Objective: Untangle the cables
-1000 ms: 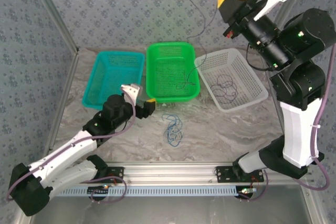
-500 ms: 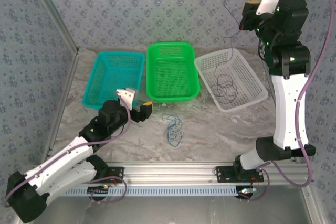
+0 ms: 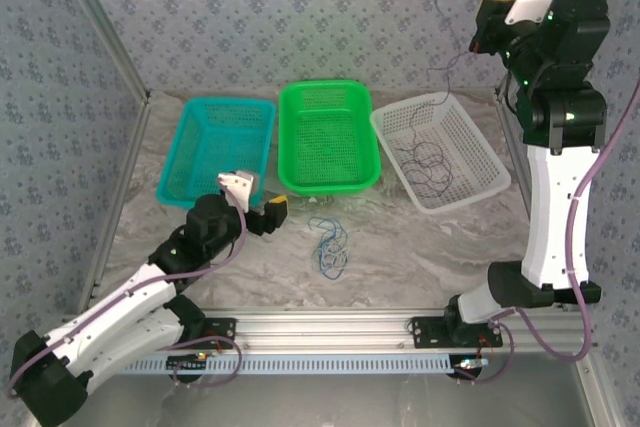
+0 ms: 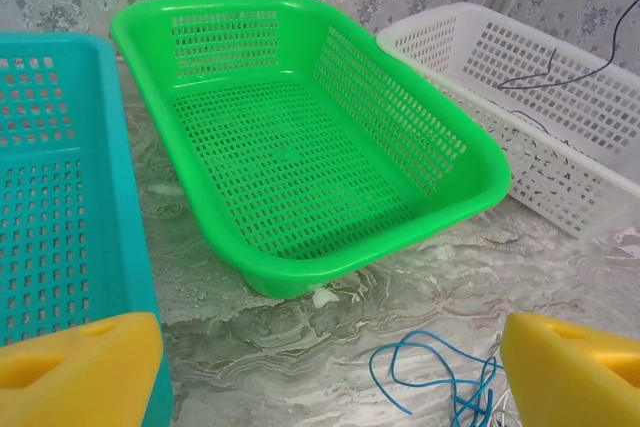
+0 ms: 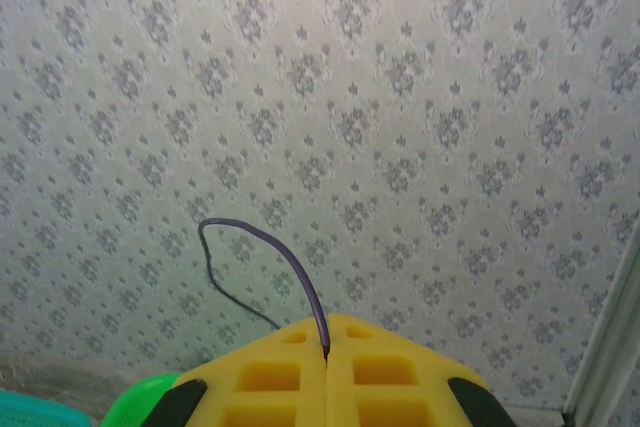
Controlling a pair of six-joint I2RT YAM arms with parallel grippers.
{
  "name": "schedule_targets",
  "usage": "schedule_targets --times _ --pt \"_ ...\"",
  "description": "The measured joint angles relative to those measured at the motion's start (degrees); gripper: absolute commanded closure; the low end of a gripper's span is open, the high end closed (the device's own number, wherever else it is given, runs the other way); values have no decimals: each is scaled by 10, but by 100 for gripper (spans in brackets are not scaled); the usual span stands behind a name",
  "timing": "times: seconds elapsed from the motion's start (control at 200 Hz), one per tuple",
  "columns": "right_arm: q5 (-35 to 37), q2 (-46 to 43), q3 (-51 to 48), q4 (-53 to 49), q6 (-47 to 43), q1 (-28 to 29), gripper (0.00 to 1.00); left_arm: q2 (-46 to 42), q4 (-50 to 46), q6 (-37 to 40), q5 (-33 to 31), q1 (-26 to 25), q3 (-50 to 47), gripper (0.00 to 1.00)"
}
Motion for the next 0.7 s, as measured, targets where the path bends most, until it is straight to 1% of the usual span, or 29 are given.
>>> schedule_targets --times 0.165,0.29,0.365,0.435,0.535,0.7 --pt "17 -6 17 8 -4 -2 100 2 0 -2 -4 0 -1 12" --pt "33 2 17 7 -12 -21 100 4 0 -2 -4 0 -4 12" --pt "43 8 0 7 -15 -33 100 4 -2 -2 -4 0 -5 12" --pt "52 8 -37 7 -17 -41 100 3 -2 -2 -4 0 -6 12" --pt "61 7 -114 13 -19 -49 100 -4 -5 -2 -4 0 -8 12" --pt "68 7 -279 20 -19 -53 100 -20 -7 -2 -4 0 -8 12"
